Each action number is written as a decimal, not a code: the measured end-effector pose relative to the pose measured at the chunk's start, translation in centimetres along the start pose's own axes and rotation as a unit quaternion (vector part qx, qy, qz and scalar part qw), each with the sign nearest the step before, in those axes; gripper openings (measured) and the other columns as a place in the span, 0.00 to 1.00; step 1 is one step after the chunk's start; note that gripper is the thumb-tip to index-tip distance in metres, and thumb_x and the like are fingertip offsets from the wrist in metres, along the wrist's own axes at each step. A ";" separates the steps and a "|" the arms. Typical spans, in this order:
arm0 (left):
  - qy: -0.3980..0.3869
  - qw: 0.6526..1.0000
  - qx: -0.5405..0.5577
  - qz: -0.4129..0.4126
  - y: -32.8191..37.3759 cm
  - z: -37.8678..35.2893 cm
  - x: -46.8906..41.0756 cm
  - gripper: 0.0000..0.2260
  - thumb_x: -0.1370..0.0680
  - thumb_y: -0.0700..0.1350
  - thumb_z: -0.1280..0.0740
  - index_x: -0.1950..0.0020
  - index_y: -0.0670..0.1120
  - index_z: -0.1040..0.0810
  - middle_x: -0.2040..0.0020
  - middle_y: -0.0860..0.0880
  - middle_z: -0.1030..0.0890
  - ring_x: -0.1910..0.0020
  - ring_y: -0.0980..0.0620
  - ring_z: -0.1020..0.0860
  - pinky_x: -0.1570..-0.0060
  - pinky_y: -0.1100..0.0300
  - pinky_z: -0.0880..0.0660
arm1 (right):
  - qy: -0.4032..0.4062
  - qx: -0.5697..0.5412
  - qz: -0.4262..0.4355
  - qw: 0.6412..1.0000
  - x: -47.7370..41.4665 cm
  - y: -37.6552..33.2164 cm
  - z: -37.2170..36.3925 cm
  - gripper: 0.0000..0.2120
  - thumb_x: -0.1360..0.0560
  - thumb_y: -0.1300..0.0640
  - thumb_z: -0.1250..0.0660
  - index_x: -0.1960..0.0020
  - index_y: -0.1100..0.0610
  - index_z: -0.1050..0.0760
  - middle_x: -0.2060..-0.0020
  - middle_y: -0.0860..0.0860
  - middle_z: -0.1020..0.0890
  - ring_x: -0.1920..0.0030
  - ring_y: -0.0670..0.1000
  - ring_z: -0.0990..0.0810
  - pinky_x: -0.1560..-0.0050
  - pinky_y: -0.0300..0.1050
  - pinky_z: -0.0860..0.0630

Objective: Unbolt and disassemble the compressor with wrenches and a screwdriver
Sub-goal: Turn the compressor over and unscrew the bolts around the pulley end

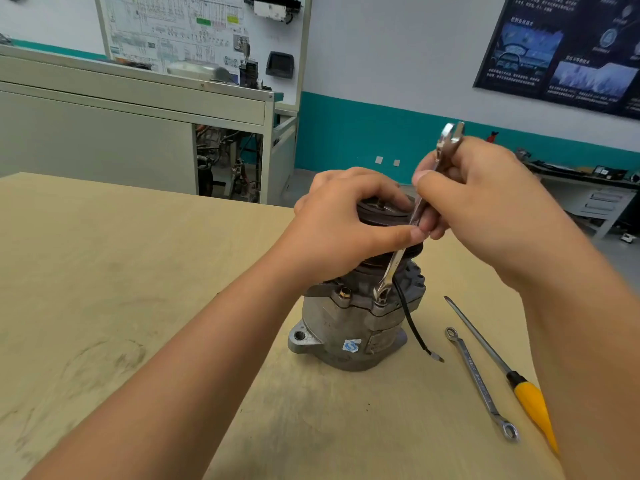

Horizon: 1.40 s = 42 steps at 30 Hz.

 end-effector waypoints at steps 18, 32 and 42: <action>-0.044 0.997 0.062 0.017 -0.8 0.7 -0.2 0.06 0.34 0.46 0.23 0.62 0.47 0.18 0.50 0.57 0.22 0.51 0.66 0.25 0.53 0.75 0.31 | -0.097 0.014 0.095 0.991 0.8 -3.8 -1.6 0.07 0.25 0.60 0.35 0.52 0.50 0.22 0.65 0.48 0.18 0.70 0.43 0.21 0.65 0.45 0.23; -0.031 0.999 0.015 -0.017 1.5 1.1 0.2 0.12 0.34 0.50 0.23 0.72 0.54 0.23 0.55 0.59 0.22 0.50 0.58 0.23 0.42 0.50 0.29 | 0.052 -0.080 0.144 0.985 2.3 -4.3 0.7 0.08 0.23 0.51 0.39 0.59 0.52 0.29 0.69 0.50 0.18 0.76 0.47 0.22 0.73 0.31 0.31; -0.033 0.999 0.003 -0.019 1.9 1.1 0.5 0.12 0.35 0.51 0.23 0.73 0.53 0.24 0.60 0.61 0.24 0.52 0.60 0.25 0.44 0.50 0.28 | 0.026 -0.092 0.156 0.983 2.4 -4.6 0.6 0.08 0.22 0.52 0.39 0.60 0.47 0.31 0.67 0.47 0.18 0.76 0.48 0.23 0.74 0.31 0.31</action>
Point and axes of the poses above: each hand's wrist, its own x-axis away from the middle knuckle, its own z-axis out of the back of the hand, y = z × x, the point moved 9 cm from there along -x, towards the middle knuckle
